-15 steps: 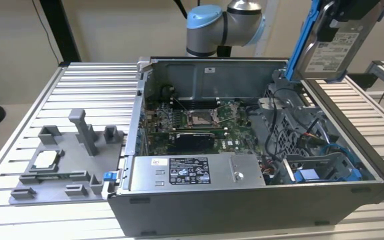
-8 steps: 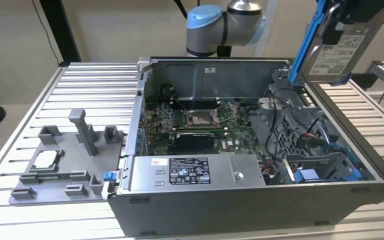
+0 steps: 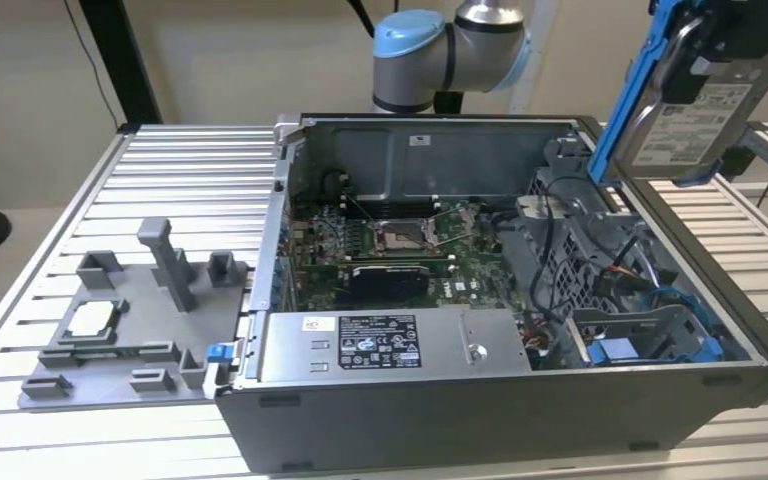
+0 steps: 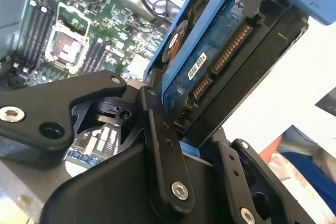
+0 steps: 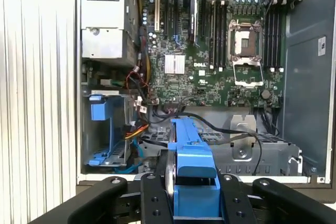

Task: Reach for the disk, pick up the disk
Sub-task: 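Pick up the disk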

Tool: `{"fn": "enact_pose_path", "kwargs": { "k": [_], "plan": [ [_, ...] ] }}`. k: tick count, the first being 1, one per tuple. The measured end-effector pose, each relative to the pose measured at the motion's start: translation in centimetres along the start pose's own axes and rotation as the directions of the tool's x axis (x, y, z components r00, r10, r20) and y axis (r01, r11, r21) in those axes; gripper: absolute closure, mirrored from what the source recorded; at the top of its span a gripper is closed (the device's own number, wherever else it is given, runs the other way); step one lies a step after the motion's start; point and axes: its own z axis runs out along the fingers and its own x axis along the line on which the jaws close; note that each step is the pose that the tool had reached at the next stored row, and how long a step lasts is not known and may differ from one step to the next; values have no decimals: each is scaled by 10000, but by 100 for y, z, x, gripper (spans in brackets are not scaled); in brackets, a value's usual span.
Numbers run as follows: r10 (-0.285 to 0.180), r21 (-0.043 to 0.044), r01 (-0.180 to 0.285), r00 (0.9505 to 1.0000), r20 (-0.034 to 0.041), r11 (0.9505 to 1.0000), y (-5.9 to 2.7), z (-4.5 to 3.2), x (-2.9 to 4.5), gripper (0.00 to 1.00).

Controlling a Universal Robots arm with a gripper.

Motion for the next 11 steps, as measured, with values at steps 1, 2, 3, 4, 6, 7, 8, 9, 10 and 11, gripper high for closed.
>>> {"fn": "enact_pose_path", "kwargs": {
  "k": [1, 2, 3, 4, 6, 7, 8, 9, 10, 11],
  "plan": [
    [0, 0, 0, 10000, 0, 10000, -1, 1, 42, 100],
    [-1, 0, 1, 10000, 1, 10000, -1, 3, 87, 100],
    [0, 0, 0, 10000, 0, 10000, 0, 6, 125, 100],
    [1, 0, -1, 10000, 1, 10000, 1, 10, 163, 100],
    [3, 0, -3, 10000, 0, 10000, 7, 18, 226, 100],
    [2, 0, -2, 10000, 0, 10000, 15, 22, 251, 100],
    [2, 0, -2, 10000, 0, 10000, 33, 27, 273, 100],
    [2, 0, -2, 10000, 2, 10000, 57, 32, 285, 100],
    [3, 1, -3, 10000, 0, 10000, 82, 35, 297, 100],
    [3, 0, -3, 10000, 0, 10000, 106, 39, 311, 100]
  ]
}}
